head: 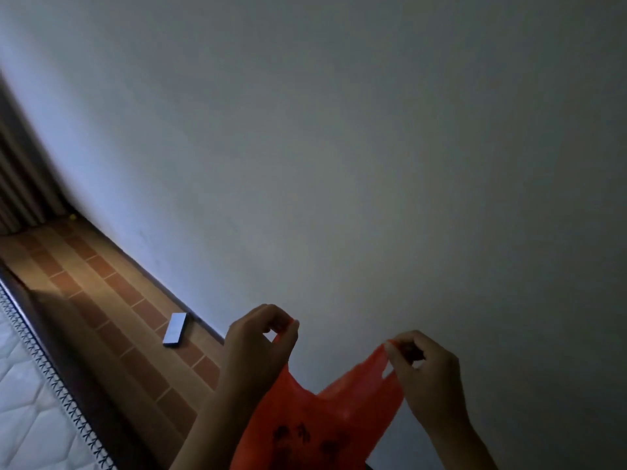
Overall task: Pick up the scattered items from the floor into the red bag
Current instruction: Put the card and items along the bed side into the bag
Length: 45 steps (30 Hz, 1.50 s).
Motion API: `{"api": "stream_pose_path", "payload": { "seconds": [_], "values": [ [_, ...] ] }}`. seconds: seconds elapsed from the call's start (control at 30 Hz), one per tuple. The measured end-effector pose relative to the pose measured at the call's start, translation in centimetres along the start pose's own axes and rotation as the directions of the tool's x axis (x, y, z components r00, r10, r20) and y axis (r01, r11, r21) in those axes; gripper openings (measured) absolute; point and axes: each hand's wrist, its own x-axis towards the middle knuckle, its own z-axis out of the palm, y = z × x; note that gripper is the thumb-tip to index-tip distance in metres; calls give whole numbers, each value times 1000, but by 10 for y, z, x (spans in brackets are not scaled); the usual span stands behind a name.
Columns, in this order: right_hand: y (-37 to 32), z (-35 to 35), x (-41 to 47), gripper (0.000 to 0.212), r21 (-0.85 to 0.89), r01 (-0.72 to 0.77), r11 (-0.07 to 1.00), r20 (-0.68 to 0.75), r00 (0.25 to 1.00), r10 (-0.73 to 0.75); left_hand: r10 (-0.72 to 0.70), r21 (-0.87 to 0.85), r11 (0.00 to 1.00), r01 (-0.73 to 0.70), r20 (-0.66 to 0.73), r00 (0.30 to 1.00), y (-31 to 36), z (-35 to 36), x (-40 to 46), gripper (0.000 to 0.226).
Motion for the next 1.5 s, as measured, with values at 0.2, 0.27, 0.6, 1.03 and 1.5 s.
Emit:
{"api": "stream_pose_path", "payload": {
  "seconds": [0.2, 0.27, 0.6, 1.03, 1.5],
  "values": [
    [-26, 55, 87, 24, -28, 68, 997, 15, 998, -68, -32, 4, 999, 32, -42, 999, -39, -8, 88, 19],
    [-34, 75, 110, 24, -17, 88, 996, 34, 996, -88, -42, 4, 999, 43, -62, 997, -54, -12, 112, 20],
    [-39, 166, 186, 22, 57, 107, 993, 242, 963, -118, -164, 52, 983, 174, -145, 976, -112, -30, 163, 5],
    [-87, 272, 265, 12, 359, 235, 903, 480, 784, -394, -235, 210, 900, 383, -506, 830, -120, -79, 178, 20],
    [-134, 363, 268, 11, 438, 258, 861, 590, 640, -492, -314, 153, 834, 530, -659, 684, -169, -131, 170, 16]
  ]
}}
